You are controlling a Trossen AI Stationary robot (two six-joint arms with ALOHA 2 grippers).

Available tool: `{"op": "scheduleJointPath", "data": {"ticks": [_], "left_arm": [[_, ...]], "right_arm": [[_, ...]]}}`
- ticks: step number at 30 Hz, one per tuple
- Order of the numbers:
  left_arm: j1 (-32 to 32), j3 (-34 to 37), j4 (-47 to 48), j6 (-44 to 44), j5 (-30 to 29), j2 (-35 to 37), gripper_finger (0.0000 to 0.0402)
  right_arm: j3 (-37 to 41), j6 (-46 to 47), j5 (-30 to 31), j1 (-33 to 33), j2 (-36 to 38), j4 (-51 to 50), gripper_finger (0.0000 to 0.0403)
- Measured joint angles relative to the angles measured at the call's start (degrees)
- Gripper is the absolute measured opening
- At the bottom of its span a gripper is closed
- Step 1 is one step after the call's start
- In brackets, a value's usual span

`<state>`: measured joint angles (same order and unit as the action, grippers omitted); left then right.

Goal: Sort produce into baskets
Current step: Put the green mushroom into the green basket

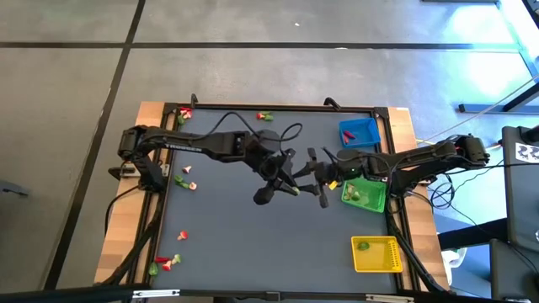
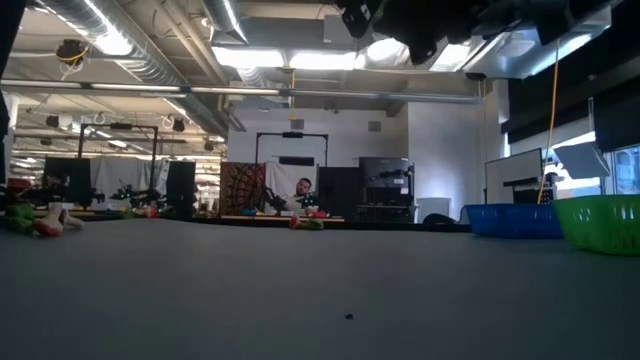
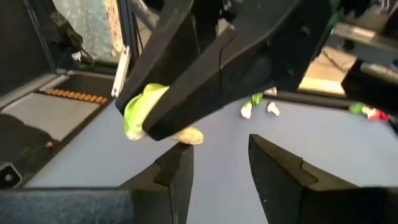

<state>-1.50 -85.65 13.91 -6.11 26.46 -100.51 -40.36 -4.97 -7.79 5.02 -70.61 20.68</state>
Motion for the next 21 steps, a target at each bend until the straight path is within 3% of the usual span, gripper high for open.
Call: {"op": "scheduleJointPath", "data": {"ticks": [6, 11, 21], "left_arm": [[0.0, -0.06, -0.41, 0.76, 0.02, 0.06, 0.0057], [-0.09, -0.02, -0.06, 0.83, -0.02, -0.05, 0.0057], [-0.42, 0.01, 0.0, 1.27, -0.23, -0.07, 0.0057]], "right_arm": [[0.02, 0.02, -0.65, -0.07, -0.07, 0.78, 0.0154], [0.02, -2.96, -4.89, 0.67, -0.63, 1.46, 0.0146], [0.02, -9.05, -3.64, 2.38, -0.63, 1.01, 0.0022]]}}
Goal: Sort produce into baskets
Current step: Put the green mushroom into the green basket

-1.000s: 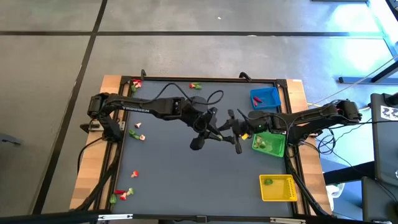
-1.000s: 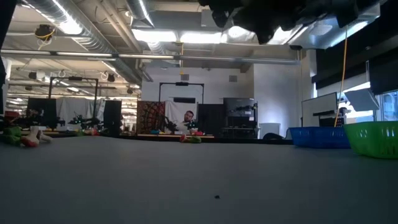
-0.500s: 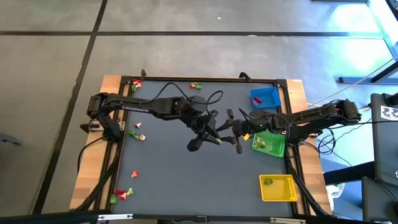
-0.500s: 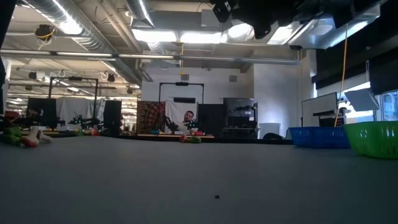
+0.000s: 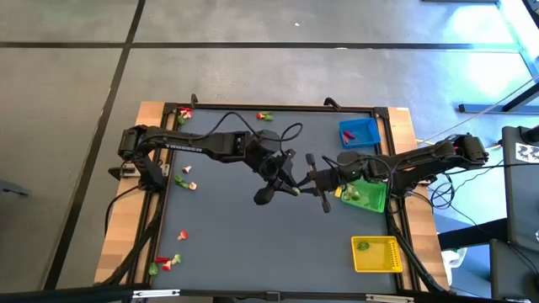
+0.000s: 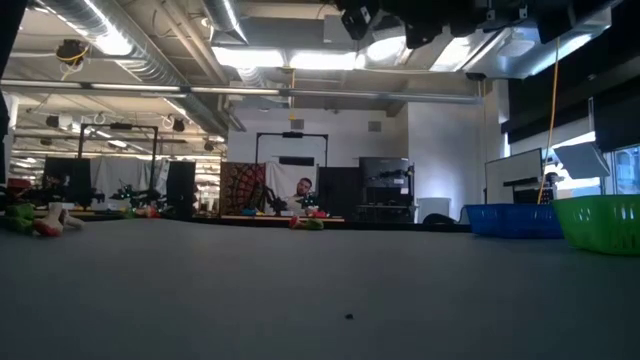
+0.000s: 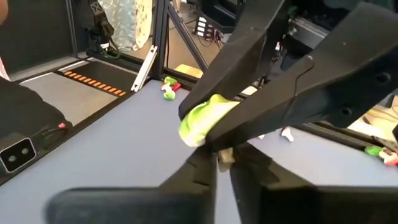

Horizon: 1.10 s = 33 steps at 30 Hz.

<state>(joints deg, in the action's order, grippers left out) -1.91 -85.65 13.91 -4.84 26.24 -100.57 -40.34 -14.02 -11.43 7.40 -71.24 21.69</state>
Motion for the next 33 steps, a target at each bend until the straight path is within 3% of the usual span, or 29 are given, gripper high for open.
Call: {"op": "scheduleJointPath", "data": {"ticks": [2, 7, 13, 19, 28, 33], "left_arm": [[0.01, 0.02, 0.05, 0.42, -0.17, 0.0, 0.0057], [0.0, 0.02, -0.54, 2.05, -0.32, 0.0, 0.0065], [-0.11, 0.04, -1.14, 1.44, -0.36, 0.0, 0.0134], [-1.1, 0.09, 2.76, 0.35, -1.49, 1.54, 0.0185], [-3.84, 0.09, 17.76, 0.48, -7.88, 7.22, 0.0192], [-4.27, 0.09, 18.93, 2.63, -14.77, 7.5, 0.0192]], "right_arm": [[0.0, -0.18, 0.61, 0.05, 0.02, -0.13, 0.0009], [-0.02, -0.28, 0.88, 0.09, 0.06, -0.1, 0.0021], [-0.07, -0.33, 1.35, 0.09, 0.11, -0.03, 0.0006], [-0.09, 0.29, 6.25, 0.09, 0.66, -2.83, 0.0014], [-0.24, 8.26, 11.65, 0.2, 8.3, -14.67, 0.0012], [-0.24, 12.63, 16.27, 0.13, 13.63, -24.11, 0.0014]]}}
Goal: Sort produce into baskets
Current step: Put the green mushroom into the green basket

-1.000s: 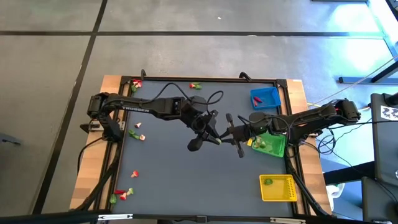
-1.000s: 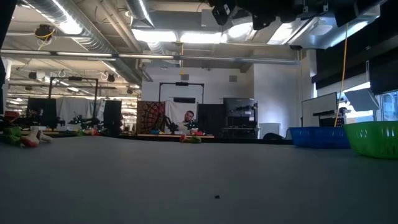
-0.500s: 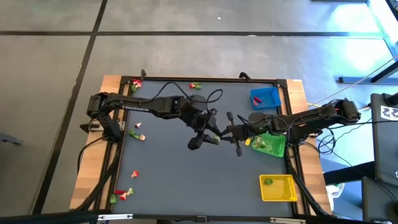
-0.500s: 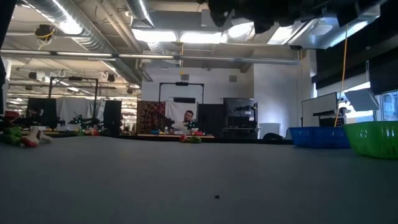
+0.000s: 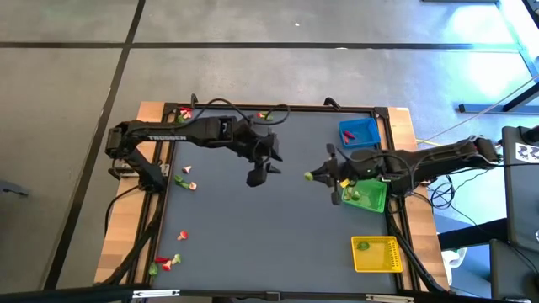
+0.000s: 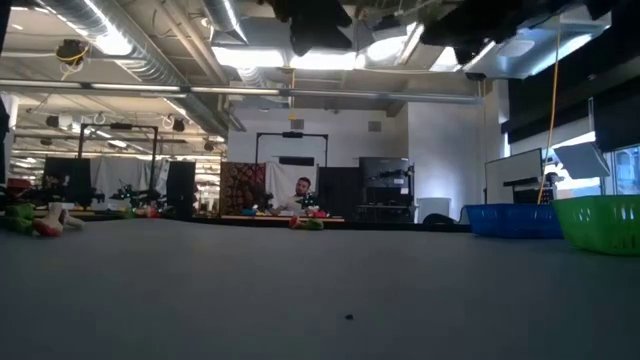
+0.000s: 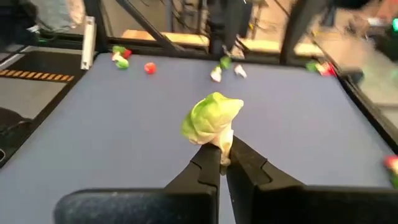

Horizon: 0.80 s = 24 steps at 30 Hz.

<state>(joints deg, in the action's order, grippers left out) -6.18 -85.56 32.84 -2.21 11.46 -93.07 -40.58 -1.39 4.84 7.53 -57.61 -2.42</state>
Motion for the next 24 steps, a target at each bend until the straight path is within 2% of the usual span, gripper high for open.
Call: {"op": "scheduleJointPath", "data": {"ticks": [12, 16, 24], "left_arm": [[0.09, 6.93, -6.63, 2.66, -1.83, -0.14, 0.0191], [0.11, 9.41, -8.23, 3.85, -1.79, -0.14, 0.0192], [0.13, 12.48, -10.22, 5.6, -1.75, -0.16, 0.0188]], "right_arm": [[0.07, 15.2, 9.15, 0.0, 9.24, -20.3, 0.0016], [0.09, 21.16, 13.04, -0.02, 9.71, -26.4, 0.0016], [0.11, 35.93, 16.05, -0.04, 9.67, -40.69, 0.0016]]}}
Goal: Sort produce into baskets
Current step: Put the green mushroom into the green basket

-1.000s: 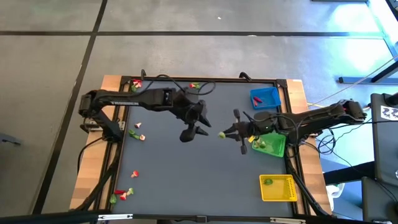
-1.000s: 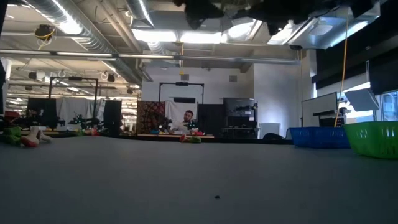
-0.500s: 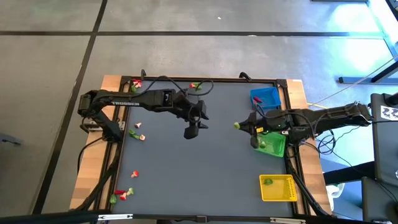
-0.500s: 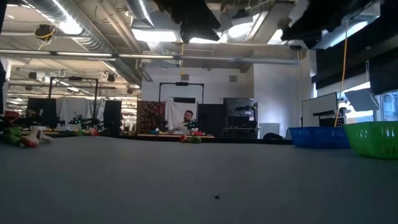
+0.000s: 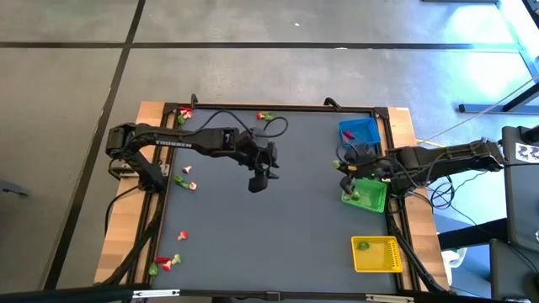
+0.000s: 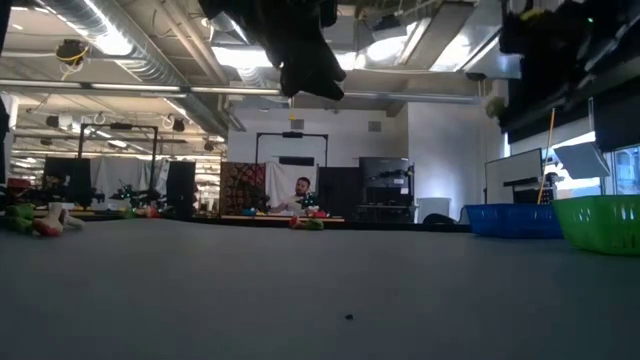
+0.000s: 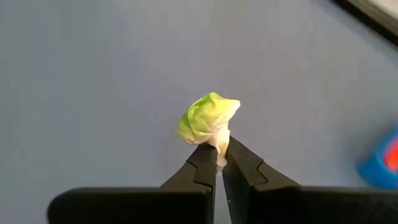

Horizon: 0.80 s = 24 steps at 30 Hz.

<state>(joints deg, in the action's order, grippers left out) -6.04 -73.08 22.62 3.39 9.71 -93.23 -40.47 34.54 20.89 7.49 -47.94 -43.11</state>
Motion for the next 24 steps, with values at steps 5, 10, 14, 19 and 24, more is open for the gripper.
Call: {"op": "scheduleJointPath", "data": {"ticks": [5, 10, 14, 19, 24], "left_arm": [[0.04, 2.32, -1.48, 0.97, 0.03, 0.02, 0.0188], [0.04, 4.55, -2.7, 2.25, 0.03, 0.02, 0.0187], [0.04, 6.25, -3.18, 2.86, 0.01, 0.02, 0.0186], [0.76, 7.2, -5.22, 2.81, -0.12, 0.02, 0.0186], [1.53, 7.24, -5.76, 2.17, -0.1, 0.02, 0.0186]], "right_arm": [[0.0, 8.55, -0.43, 0.0, -0.42, -8.42, 0.0016], [0.07, 14.93, -8.83, 0.0, -1.4, -13.34, 0.0016], [0.33, 19.4, -16.81, 0.0, -2.58, -14.88, 0.0016], [3.93, 22.33, -21.85, 0.04, -5.5, -15.86, 0.0016], [7.79, 23.81, -25.05, 0.04, -8.82, -15.47, 0.0017]]}}
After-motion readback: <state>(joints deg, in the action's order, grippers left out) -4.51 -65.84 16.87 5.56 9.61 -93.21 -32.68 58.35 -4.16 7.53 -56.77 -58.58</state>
